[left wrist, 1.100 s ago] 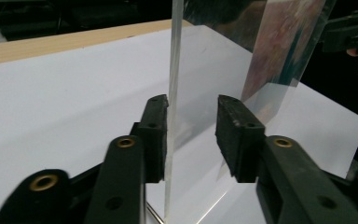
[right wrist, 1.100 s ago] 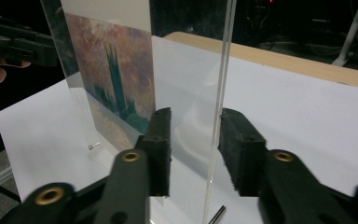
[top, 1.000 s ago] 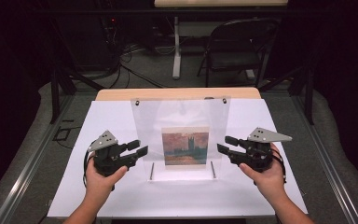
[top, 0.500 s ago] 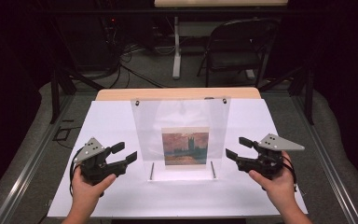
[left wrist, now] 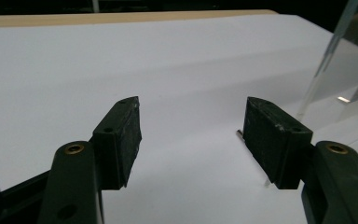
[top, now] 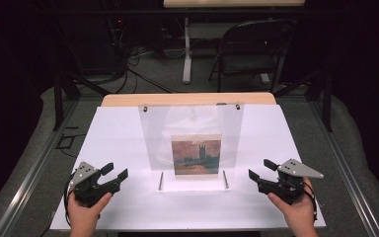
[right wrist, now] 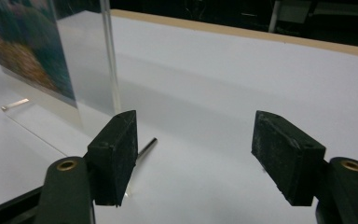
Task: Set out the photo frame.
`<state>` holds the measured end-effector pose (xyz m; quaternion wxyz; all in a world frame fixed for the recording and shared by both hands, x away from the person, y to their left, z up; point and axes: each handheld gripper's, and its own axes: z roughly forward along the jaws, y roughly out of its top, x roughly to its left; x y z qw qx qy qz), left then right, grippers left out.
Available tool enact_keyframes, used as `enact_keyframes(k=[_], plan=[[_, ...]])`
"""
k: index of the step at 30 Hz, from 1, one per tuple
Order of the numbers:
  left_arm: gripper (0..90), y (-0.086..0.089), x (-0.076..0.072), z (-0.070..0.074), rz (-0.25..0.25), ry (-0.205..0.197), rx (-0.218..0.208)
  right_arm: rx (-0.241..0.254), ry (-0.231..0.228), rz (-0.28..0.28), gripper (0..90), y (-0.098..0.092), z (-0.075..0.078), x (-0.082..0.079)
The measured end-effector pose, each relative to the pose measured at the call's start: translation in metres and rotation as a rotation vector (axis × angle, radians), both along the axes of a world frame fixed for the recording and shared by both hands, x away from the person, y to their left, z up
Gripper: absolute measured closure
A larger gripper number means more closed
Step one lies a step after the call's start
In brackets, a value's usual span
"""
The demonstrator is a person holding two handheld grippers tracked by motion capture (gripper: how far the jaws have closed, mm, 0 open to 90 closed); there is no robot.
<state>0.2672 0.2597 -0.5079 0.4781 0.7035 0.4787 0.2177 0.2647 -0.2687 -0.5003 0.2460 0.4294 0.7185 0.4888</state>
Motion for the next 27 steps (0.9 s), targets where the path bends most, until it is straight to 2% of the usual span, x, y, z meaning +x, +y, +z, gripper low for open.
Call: enact_keyframes(k=[3, 6, 9, 12, 15, 17, 27], plan=[[36.8, 0.001, 0.002, -0.007, 0.004, 0.008, 0.011, -0.012, 0.014, -0.010, 31.1, 0.001, -0.011, 0.002], [36.8, -0.001, 0.003, -0.012, 0.000, 0.003, 0.046, -0.037, 0.047, 0.002, 31.2, 0.002, -0.020, 0.004], [36.8, -0.003, 0.003, -0.016, -0.005, -0.003, 0.056, -0.046, 0.046, 0.004, 31.2, 0.002, -0.025, 0.005], [36.8, -0.005, 0.004, -0.022, -0.012, 0.009, 0.060, -0.044, 0.044, 0.001, 31.2, 0.001, -0.030, 0.007], [36.8, -0.007, 0.006, -0.026, -0.016, 0.030, 0.047, -0.030, 0.091, 0.006, 31.4, 0.001, -0.037, 0.008], [36.8, -0.008, 0.007, -0.027, -0.018, 0.036, 0.045, -0.029, 0.101, 0.008, 31.4, 0.001, -0.039, 0.010], [36.8, -0.009, 0.010, -0.030, -0.030, 0.059, 0.039, -0.031, 0.102, -0.001, 31.4, 0.001, -0.041, 0.011]])
